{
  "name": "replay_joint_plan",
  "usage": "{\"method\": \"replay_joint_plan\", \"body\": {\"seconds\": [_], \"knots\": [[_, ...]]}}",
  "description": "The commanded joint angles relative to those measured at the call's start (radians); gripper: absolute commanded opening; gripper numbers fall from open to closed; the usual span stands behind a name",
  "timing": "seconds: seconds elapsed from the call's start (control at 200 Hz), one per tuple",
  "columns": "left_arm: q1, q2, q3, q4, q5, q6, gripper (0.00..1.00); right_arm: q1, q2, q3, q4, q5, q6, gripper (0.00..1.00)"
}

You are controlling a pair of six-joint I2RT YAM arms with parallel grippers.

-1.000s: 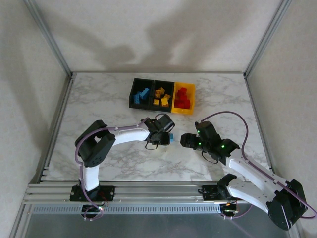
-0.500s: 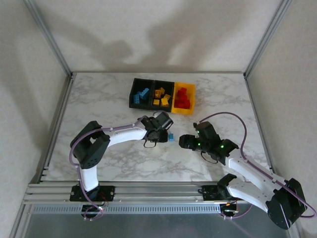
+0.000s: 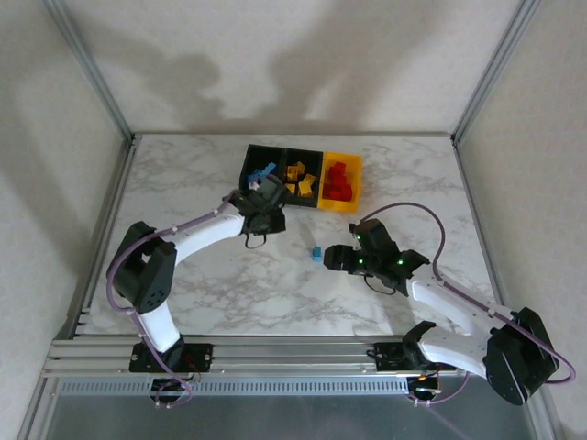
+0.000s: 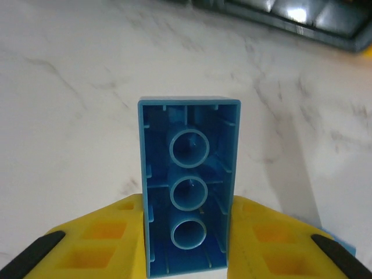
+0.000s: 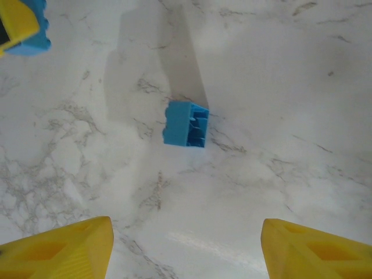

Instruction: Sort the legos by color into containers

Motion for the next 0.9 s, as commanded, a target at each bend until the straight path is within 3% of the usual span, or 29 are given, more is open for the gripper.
{"method": "replay_joint_plan", "body": {"seconds": [0.0,0.325,0.601,0.891], "knots": [[0.055,0.005,0.103,-0.034,-0.039,0.065,0.24,-0.006,0.03,0.057,0.059,-0.024,-0.019,0.68],[0.165,0.201,0.434,-0.109,-0.063,0.145,0.24,-0.006,0.107,0.101,0.099,-0.041,-0.02,0.68],[0.219,0.408,0.689,-0.176,-0.083,0.172,0.24,-0.006,0.058,0.075,0.087,-0.016,0.006,0.68],[0.253,0.544,0.801,-0.201,-0.087,0.177,0.24,-0.006,0.038,0.067,0.065,0.001,0.012,0.68]]}}
